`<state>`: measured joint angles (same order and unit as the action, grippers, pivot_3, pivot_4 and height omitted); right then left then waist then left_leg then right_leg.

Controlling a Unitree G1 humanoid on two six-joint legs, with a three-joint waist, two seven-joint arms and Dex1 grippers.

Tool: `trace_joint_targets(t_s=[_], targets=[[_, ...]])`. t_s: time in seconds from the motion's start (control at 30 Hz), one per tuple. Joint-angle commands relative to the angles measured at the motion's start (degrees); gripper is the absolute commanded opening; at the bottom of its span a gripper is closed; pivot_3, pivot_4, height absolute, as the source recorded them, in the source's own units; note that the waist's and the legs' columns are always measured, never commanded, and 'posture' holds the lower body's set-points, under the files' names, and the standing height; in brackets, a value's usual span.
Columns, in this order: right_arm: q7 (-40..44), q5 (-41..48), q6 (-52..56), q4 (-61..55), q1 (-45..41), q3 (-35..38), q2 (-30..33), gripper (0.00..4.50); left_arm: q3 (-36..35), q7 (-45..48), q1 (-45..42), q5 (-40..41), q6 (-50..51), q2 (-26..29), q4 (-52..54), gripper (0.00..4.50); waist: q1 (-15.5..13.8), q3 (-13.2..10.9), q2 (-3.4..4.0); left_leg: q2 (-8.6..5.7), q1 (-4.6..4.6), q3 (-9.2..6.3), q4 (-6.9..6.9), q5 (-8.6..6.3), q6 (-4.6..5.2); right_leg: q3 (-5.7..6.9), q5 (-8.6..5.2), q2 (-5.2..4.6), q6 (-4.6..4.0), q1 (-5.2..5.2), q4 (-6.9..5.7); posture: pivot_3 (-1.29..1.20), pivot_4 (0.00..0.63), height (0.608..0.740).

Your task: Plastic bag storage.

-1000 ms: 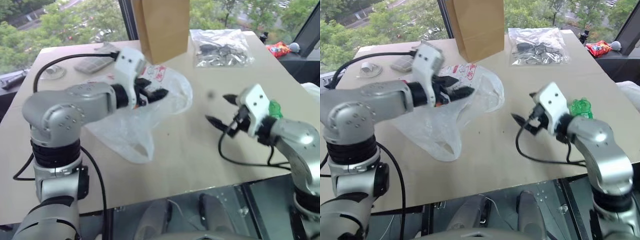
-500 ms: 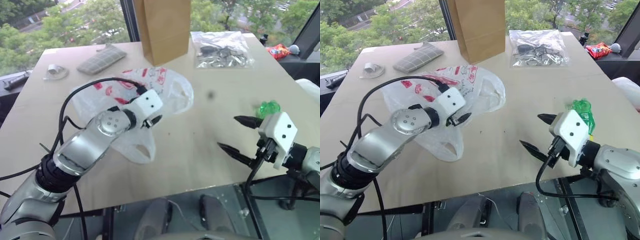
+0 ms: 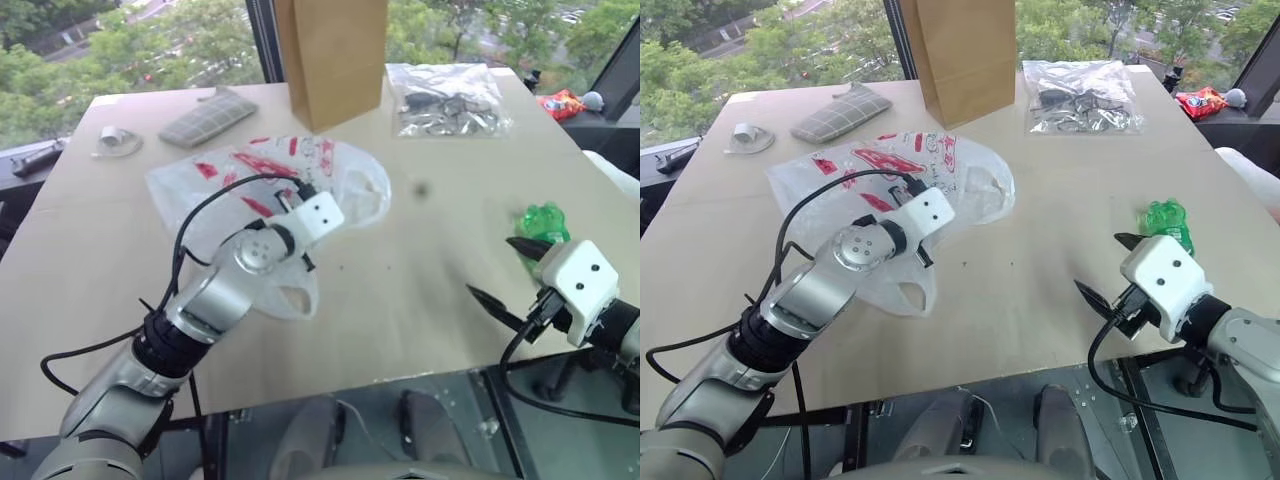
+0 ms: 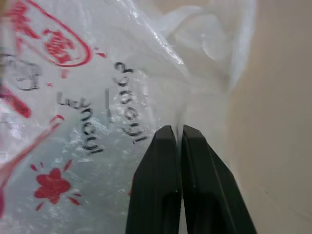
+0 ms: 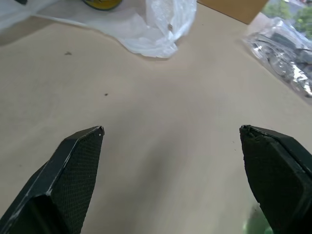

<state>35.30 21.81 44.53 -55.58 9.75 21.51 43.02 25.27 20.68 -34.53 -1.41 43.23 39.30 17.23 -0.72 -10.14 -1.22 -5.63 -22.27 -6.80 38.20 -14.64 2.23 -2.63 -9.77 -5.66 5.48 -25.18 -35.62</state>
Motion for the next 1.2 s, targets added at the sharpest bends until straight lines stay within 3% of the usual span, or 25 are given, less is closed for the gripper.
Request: trace_joint_targets(t_s=[0.03, 0.2, 0.33, 0.53, 0.7, 0.9, 1.07, 1.2], targets=[[-1.7, -2.1, -0.8, 0.7, 1.0, 2.0, 0.5, 4.5, -6.9, 0.1, 0.4, 0.5, -2.0, -1.7, 1.3, 0.04, -0.1, 0.0, 0.0, -0.01, 0.0, 0.0, 0.0, 0.0, 0.0, 0.0, 0.0, -0.01, 0.0, 0.0, 0.0, 0.0, 0.15, 0.74], [-5.9, -6.3, 3.0, 6.3, -0.3, 2.2, 1.8, 4.5, -16.3, 2.5, -0.9, 4.8, 0.9, -3.8, 1.1, 0.04, 0.0, 0.0, 0.0, -0.02, -0.02, -0.03, 0.07, 0.01, -0.01, 0.03, 0.01, -0.02, 0.0, 0.01, -0.02, 0.0, 0.15, 0.74], [-15.5, -16.0, 14.4, 12.5, -5.1, -3.4, 6.6, 4.5, -21.8, 4.4, -4.8, 6.8, 2.4, -2.6, -0.1, 0.04, 0.0, 0.0, 0.0, -0.04, -0.02, -0.01, 0.1, 0.02, -0.03, 0.03, 0.01, -0.02, 0.0, 0.0, -0.07, 0.0, 0.15, 0.74], [-19.3, -15.3, 26.3, 25.8, -21.3, -6.6, 2.2, 4.5, -23.5, 5.7, -8.1, 8.1, 5.1, -2.7, 1.4, 0.04, 0.3, 0.0, -0.01, -0.05, -0.03, 0.02, 0.1, 0.12, -0.21, 0.01, 0.01, -0.03, -0.01, 0.01, -0.06, 0.0, 0.15, 0.74], [-19.1, -11.3, 32.2, 38.9, -35.2, -2.7, -5.7, 4.5, -24.4, 4.9, -8.9, 9.0, 9.3, -3.7, 3.5, 0.04, 0.4, 0.0, 0.0, -0.07, -0.06, -0.01, 0.1, 0.13, -0.2, 0.03, 0.02, -0.03, -0.02, -0.02, -0.04, 0.0, 0.15, 0.74], [-19.6, -11.4, 33.0, 50.5, -40.4, -2.2, -6.9, 4.5, -24.9, 3.7, -9.0, 9.4, 12.4, -4.2, 5.8, 0.04, 0.3, 0.0, 0.02, -0.1, -0.17, -0.14, 0.09, 0.12, -0.2, 0.12, 0.04, -0.05, -0.05, -0.08, -0.03, 0.0, 0.15, 0.74], [-18.1, -11.9, 29.5, 54.7, -39.6, -5.0, -4.8, 3.0, -26.1, 3.6, -8.4, 10.1, 14.0, -3.8, 7.1, 0.0, 0.7, 0.0, 0.02, -0.11, -0.29, -0.13, 0.08, 0.12, -0.2, 0.11, 0.04, -0.07, -0.05, -0.2, -0.03, 0.0, 0.15, 0.74], [-15.2, -10.9, 25.2, 49.8, -36.6, -5.6, -3.2, 2.94, -26.6, 3.6, -8.2, 9.8, 14.3, -2.9, 7.0, 0.0, 1.0, 0.0, 0.02, -0.12, -0.27, -0.14, 0.09, 0.12, -0.2, 0.13, 0.04, -0.06, -0.05, -0.18, -0.08, 0.0, 0.15, 0.74]])
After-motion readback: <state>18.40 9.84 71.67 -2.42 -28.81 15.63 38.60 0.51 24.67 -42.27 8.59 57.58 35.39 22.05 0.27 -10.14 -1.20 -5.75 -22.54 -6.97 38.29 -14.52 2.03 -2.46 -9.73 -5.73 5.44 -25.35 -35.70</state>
